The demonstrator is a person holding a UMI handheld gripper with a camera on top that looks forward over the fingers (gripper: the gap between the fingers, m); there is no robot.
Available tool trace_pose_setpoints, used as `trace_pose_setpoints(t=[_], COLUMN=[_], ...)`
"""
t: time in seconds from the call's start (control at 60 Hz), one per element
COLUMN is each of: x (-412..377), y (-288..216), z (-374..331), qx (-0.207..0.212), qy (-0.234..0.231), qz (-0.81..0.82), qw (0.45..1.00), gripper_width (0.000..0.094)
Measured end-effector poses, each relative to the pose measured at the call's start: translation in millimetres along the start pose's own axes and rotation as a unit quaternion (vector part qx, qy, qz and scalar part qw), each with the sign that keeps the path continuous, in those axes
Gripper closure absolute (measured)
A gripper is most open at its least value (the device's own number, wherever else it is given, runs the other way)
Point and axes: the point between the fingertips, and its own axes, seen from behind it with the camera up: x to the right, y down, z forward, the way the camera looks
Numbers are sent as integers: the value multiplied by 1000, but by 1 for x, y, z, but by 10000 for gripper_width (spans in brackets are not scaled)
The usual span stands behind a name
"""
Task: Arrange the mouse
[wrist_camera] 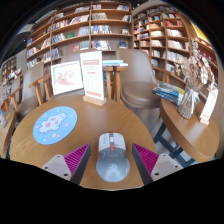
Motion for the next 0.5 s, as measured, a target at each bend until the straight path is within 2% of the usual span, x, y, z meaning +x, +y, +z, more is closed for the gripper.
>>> trace_pose_setpoints(t=[0.383, 0.4, 0.45, 0.5], x=[-3, -3, 1, 4], y=[-3, -3, -5, -4], z=[15, 15, 16, 17], qx=[7, 8, 8, 4], qy=[2, 2, 13, 22], qz=[-3, -3, -7, -2], qw=[1000, 1000, 1000, 1000], gripper_width=[108, 123, 460, 471])
